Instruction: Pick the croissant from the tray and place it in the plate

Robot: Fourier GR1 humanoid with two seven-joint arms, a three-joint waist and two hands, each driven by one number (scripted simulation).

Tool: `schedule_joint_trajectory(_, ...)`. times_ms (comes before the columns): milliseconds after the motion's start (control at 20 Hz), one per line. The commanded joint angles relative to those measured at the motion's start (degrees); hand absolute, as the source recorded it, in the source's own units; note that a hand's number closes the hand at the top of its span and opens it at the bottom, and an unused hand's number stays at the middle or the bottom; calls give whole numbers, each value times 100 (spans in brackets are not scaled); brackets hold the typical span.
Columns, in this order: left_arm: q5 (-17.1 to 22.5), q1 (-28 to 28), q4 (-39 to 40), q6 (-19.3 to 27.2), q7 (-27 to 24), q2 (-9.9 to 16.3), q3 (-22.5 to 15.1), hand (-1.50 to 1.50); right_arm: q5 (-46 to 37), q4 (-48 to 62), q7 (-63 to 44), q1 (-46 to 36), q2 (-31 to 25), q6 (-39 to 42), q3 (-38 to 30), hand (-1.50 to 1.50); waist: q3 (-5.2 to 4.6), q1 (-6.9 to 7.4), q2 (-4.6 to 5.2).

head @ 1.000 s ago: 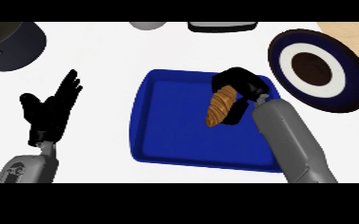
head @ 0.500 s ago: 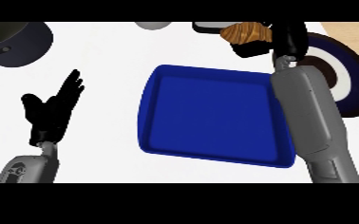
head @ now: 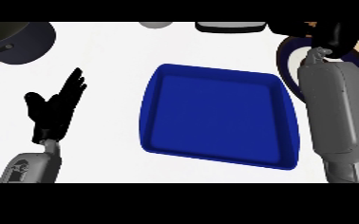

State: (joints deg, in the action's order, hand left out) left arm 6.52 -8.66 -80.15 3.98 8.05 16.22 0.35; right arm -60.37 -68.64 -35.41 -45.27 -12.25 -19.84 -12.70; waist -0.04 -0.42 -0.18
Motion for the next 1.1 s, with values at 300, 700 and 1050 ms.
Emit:
schedule_joint_trajectory(300,17,-183,-450,-78,609,35,82,0,965,121,666,905,-763,-407,-973,150,9,57,16)
schedule_joint_trajectory(700,-224,-117,-41,-41,77,-164,81,0,1600,1721,1815,1118,-1477,-157,-1383,150,8,66,27)
schedule_joint_trajectory(1050,-200,-322,60,-133,281,-178,71,0,2741,3210,3035,858,-1887,723,-2079,-150,17,118,64)
